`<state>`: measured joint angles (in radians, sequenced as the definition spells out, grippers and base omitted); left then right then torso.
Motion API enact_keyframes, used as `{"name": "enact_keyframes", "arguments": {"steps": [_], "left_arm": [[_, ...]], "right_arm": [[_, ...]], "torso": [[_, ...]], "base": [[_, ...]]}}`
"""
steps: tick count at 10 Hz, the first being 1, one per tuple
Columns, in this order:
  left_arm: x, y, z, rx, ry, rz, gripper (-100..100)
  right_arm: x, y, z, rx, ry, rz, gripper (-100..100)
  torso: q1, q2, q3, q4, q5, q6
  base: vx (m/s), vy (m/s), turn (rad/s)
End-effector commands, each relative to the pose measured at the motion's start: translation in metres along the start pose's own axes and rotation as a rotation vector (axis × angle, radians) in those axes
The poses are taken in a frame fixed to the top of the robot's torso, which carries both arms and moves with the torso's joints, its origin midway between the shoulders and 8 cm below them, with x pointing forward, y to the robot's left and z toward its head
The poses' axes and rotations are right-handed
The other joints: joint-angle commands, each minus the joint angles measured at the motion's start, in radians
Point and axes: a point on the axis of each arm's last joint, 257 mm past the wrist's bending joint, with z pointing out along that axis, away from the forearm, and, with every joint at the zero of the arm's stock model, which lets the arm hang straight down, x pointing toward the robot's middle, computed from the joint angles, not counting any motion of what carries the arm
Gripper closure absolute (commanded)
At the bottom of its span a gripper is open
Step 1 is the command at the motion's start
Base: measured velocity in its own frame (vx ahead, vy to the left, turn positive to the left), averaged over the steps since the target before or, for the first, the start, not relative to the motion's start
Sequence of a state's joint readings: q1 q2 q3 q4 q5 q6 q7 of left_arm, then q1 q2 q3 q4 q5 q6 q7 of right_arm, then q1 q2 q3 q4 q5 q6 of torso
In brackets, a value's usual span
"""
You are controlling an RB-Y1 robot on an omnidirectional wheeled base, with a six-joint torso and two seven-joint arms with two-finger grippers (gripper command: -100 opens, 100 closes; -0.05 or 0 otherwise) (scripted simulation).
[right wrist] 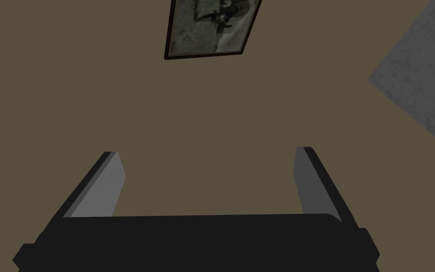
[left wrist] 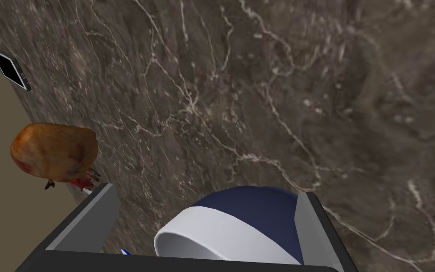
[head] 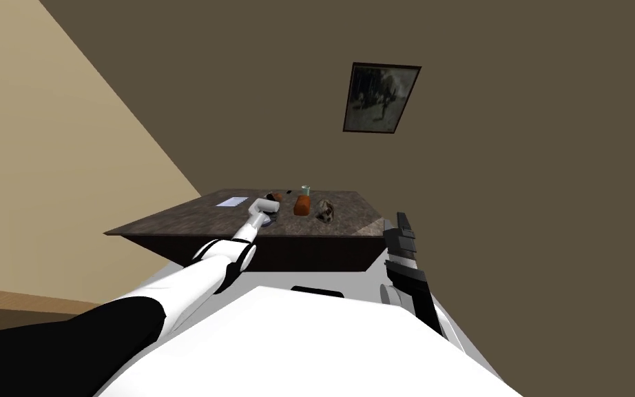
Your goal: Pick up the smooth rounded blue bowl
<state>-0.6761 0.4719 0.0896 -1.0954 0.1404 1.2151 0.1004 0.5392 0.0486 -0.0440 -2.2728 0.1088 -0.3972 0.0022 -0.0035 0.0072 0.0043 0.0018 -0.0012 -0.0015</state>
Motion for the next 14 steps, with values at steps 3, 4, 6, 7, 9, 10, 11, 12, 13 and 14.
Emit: {"name": "enact_keyframes", "arguments": {"steps": [3,4,6,7,9,10,11,12,13,14], "left_arm": [[-0.012,0.024,0.019,-0.062,-0.019,-0.018,-100],[-0.015,0.034,0.024,-0.087,-0.023,-0.021,-100],[-0.040,-0.022,0.007,0.014,-0.027,-0.051,-100],[-0.038,-0.031,0.004,0.038,-0.024,-0.051,-100],[-0.044,-0.011,0.018,-0.005,-0.033,-0.063,-100],[-0.047,0.000,0.024,-0.033,-0.038,-0.068,-100],[-0.050,0.010,0.028,-0.057,-0.042,-0.073,-100],[-0.053,0.024,0.034,-0.090,-0.048,-0.080,-100],[-0.053,0.025,0.035,-0.092,-0.048,-0.080,-100],[-0.069,-0.011,0.023,-0.022,-0.045,-0.109,-100]], "right_arm": [[0.000,0.000,0.000,0.000,0.000,0.000,0],[0.000,0.000,0.000,0.000,0.000,0.000,0],[0.000,0.000,0.000,0.000,0.000,0.000,0],[0.000,0.000,0.000,0.000,0.000,0.000,0],[0.000,0.000,0.000,0.000,0.000,0.000,0],[0.000,0.000,0.000,0.000,0.000,0.000,0],[0.000,0.000,0.000,0.000,0.000,0.000,0],[0.000,0.000,0.000,0.000,0.000,0.000,0],[0.000,0.000,0.000,0.000,0.000,0.000,0],[0.000,0.000,0.000,0.000,0.000,0.000,0]], "torso": [[0.004,-0.004,-0.003,-0.001,0.001,0.000],[0.005,-0.006,-0.004,-0.002,0.001,0.000],[0.001,-0.003,-0.002,-0.001,0.001,0.001],[0.001,-0.001,0.000,0.000,0.000,0.000],[0.003,-0.004,-0.002,-0.001,0.001,0.000],[0.004,-0.006,-0.003,-0.002,0.001,0.000],[0.005,-0.007,-0.004,-0.002,0.002,0.000],[0.005,-0.007,-0.004,-0.002,0.002,0.000],[0.005,-0.007,-0.004,-0.002,0.002,0.000],[0.006,-0.007,-0.005,-0.003,0.002,-0.001]], "base": [[-0.020,-0.011,0.013],[0.012,0.007,-0.008],[-0.090,-0.055,-0.150],[-0.054,-0.038,0.026],[-0.004,-0.009,0.009],[0.009,0.005,-0.002],[0.007,0.006,-0.001],[0.000,0.000,0.000],[0.003,0.001,-0.011],[-0.070,-0.061,-0.156]]}}
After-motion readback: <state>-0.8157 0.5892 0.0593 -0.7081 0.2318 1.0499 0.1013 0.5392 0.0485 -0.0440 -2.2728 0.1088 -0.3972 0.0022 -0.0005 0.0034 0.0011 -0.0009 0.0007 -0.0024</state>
